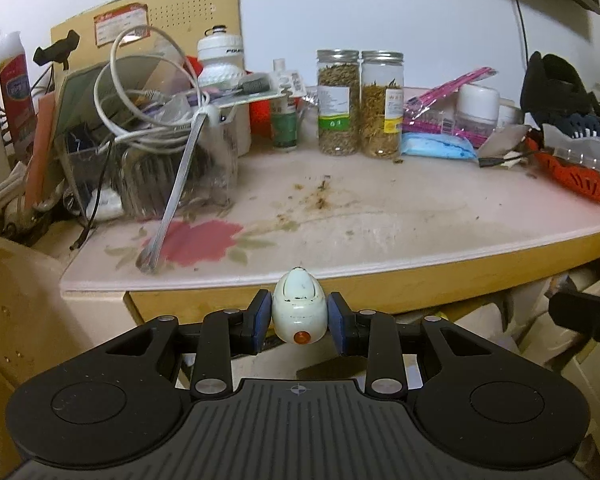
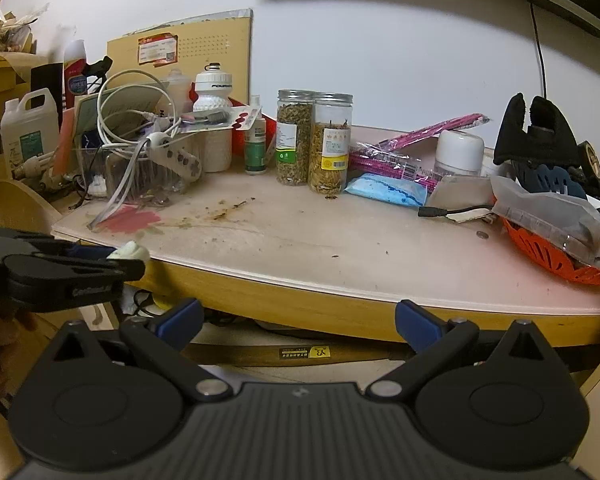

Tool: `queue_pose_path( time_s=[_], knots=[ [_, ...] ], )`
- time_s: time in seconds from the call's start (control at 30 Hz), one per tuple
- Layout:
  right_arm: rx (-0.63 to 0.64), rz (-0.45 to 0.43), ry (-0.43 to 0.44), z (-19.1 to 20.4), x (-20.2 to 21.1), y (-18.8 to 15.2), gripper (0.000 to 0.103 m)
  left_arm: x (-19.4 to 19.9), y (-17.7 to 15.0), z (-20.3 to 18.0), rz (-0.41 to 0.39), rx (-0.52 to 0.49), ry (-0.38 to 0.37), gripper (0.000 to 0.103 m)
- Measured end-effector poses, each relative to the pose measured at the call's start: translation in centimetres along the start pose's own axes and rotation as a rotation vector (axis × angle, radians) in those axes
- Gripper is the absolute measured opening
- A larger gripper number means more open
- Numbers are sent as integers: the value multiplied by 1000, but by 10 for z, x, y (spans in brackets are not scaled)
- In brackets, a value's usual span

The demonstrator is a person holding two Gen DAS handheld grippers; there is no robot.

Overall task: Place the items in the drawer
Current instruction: 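Carry the white toy with the left gripper down over the open drawer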

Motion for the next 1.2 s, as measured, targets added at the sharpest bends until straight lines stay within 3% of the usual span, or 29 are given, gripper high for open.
queue_pose_path(
  time_s=[0.37, 0.67, 1.2],
  knots=[
    [1, 46, 9, 1, -5, -9, 103, -2, -28, -4, 117, -2, -3, 30],
    [-7, 154, 16, 2, -18, -32, 102, -8, -56, -10, 234, 23, -1, 30],
    [-22, 346, 27, 4, -40, -73, 102, -18, -86, -5, 352, 60, -8, 30]
  ],
)
Point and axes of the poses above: each gripper's, at about its wrist camera, not at the fingertips, and x roughly against the way its jaws point, z to its left, y to its top, the point moved 4 cm from there along -x, roughly the way its jaws point, and after that the axes turned 12 degrees about -z, right-handed, at the moved point
